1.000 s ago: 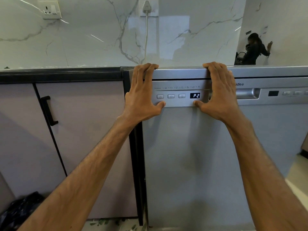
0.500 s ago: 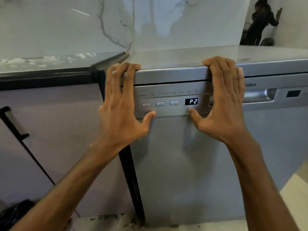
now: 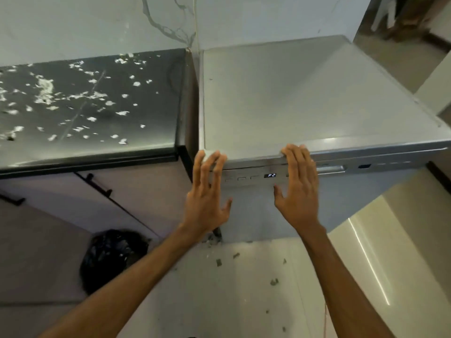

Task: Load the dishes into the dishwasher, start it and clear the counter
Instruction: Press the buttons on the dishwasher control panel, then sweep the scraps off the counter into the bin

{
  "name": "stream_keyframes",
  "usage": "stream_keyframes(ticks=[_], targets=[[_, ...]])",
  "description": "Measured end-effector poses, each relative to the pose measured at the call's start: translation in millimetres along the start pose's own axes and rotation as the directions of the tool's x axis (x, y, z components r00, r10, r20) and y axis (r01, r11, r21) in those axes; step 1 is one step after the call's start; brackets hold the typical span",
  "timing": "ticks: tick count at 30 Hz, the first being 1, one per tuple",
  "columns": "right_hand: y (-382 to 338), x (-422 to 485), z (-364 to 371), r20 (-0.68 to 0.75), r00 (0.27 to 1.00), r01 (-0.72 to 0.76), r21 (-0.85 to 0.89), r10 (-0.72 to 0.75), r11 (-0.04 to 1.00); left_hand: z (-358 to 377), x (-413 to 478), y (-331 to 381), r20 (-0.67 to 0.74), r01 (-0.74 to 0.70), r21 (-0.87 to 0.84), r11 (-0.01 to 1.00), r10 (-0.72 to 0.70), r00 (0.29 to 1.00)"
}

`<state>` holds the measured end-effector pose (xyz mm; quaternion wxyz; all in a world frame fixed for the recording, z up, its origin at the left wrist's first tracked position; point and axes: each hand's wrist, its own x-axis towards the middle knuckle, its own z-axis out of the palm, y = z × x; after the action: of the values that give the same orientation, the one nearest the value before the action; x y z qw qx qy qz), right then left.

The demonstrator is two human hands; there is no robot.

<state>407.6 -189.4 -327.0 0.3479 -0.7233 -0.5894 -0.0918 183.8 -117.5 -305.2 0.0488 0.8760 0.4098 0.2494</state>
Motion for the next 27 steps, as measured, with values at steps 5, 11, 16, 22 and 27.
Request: stream_keyframes(ticks=[5,11,16,22,27], targets=[[-50.3,18.0,-54.6,0.361,0.905,-0.247,0.017,0.225,0.969,-81.9,15.4,9.2,0.432,0.034,0.061,0.998,-0.058,0.9],[-169.5,58.6,-120.4,0.573,0.79,-0.361,0.143,0.22,0.922,-222.6,20.6,28.4,0.428,0.287,-0.057,0.956,-0.236,0.873],[-283.7,84.1,-128.9,0.62,0.78,-0.286,0.233,0.085,0.93,-330.7,-9.0,-4.3,0.319,0.41,-0.049,0.911,-0.375,0.871],[-382.7,104.3,-103.9,0.643,0.753,-0.114,0.329,-0.135,0.937,-409.4,-65.7,-69.1,0.213,0.604,-0.018,0.796,-0.587,0.781],[-429.4,121.1,-68.3,0.671,0.702,-0.023,0.354,-0.237,0.935,-427.3,-99.6,-122.8,0.163,0.714,0.006,0.7,-0.705,0.69]])
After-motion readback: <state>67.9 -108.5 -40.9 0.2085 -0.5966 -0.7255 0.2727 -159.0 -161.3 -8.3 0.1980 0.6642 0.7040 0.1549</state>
